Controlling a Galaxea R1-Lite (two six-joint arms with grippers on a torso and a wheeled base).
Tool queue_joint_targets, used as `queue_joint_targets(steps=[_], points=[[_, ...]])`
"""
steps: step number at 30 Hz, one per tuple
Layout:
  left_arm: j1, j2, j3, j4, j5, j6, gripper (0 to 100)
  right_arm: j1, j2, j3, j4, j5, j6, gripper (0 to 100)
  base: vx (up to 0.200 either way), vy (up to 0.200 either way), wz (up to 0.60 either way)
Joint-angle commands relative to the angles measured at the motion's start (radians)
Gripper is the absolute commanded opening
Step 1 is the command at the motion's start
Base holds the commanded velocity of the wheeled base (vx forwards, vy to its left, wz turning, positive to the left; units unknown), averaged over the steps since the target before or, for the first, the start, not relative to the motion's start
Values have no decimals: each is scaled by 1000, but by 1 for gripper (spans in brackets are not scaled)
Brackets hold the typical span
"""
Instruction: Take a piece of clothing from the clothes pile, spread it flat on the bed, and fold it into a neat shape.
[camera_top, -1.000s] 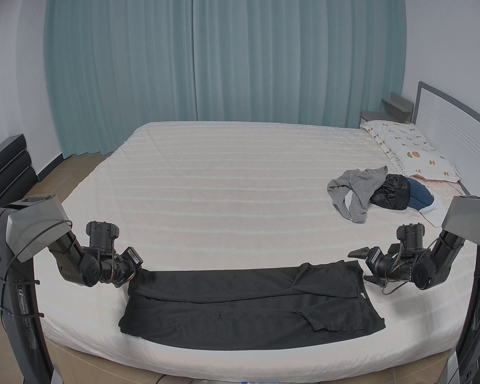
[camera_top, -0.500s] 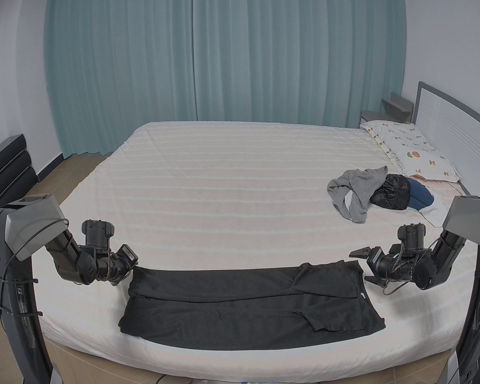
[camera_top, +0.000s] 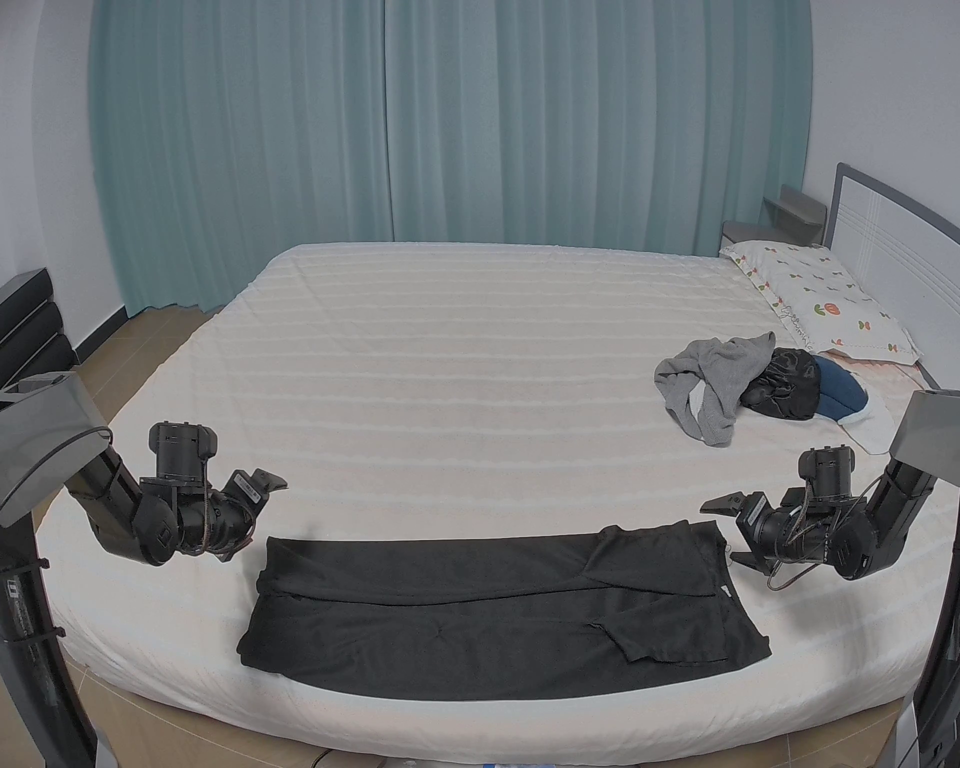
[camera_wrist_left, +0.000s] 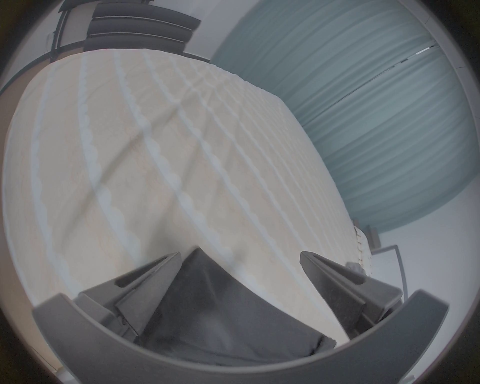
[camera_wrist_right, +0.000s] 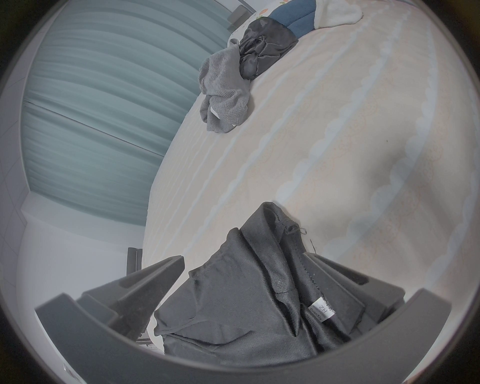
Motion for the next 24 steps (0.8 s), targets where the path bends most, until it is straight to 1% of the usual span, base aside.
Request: queue_joint_targets(steps=[1,4,6,9,10,11,13,15,18,24], points=[[-113,-119,69,1,4,-49,100,2,-11,14,0,1,2,100,0,0,0],[-166,-108,86,1,4,-75,100,2,-13,16,0,1,2,100,0,0,0],[-192,-99,96,1,6,-75,100,2,-13,16,0,1,2,100,0,0,0],[-202,-36,99,1,29,-73,100,2,-13,22,0,3,2,100,0,0,0],[-202,-29,99,1,37,-70,100,2,-13,22,0,3,2,100,0,0,0],[-202,10,107,-2,67,-66,100,2,-13,22,0,3,2,100,0,0,0],[-204,42,110,-2,92,-56,100,2,-13,22,0,1,2,100,0,0,0],[-202,59,126,-1,124,-3,100,2,-13,23,0,3,3,100,0,0,0],[-193,68,147,-1,136,62,100,0,-13,28,0,3,3,100,0,0,0],[-182,57,153,1,146,66,100,0,-14,28,0,3,3,100,0,0,0]])
